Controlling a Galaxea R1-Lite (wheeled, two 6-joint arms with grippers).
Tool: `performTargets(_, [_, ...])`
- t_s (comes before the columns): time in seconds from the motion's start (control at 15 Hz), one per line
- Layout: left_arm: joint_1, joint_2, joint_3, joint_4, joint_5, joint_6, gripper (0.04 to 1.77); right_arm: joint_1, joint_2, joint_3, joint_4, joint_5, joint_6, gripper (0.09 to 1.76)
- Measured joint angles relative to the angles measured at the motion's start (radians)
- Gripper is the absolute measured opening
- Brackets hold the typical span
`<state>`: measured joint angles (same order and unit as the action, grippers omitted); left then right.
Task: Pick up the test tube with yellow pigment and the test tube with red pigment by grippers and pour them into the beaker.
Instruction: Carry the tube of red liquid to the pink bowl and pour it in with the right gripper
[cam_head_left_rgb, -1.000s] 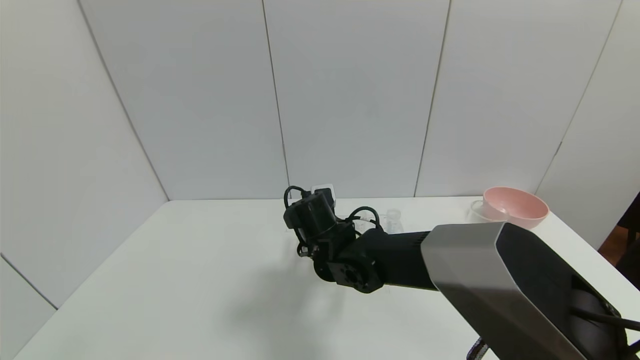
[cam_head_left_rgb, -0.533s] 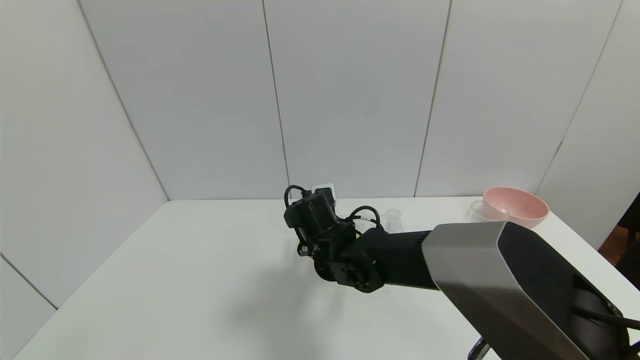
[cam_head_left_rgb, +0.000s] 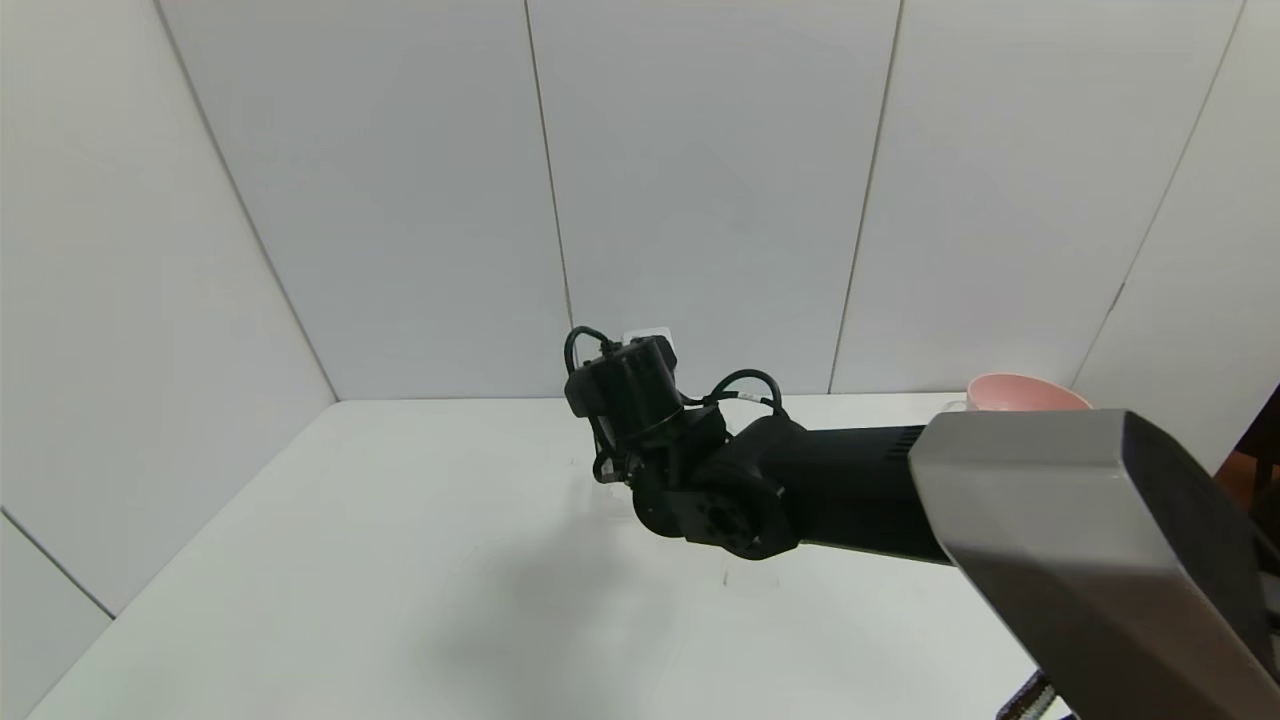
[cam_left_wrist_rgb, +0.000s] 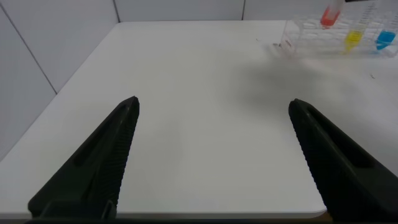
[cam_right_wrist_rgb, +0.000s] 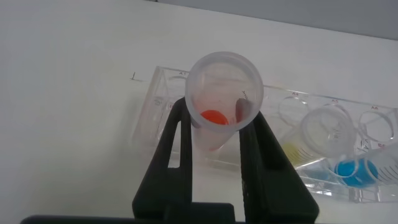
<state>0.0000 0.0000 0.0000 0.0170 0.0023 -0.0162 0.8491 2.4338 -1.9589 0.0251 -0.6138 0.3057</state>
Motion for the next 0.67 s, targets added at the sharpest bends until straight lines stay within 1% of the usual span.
performTargets(0.27, [0.0,0.0,0.0,0.0,0.0,0.0,1.72,0.037,-0.061,-0.001,0.019,0.0,-0.007,0.5])
performTargets(0.53, [0.0,0.0,0.0,0.0,0.0,0.0,1.72,0.046,-0.077,0.001,0.02,-0.004,-0.01,0.5])
performTargets(0.67, [0.0,0.0,0.0,0.0,0.0,0.0,1.72,0.048,-0.09,0.025,0.021,-0.003,-0.012,0.5])
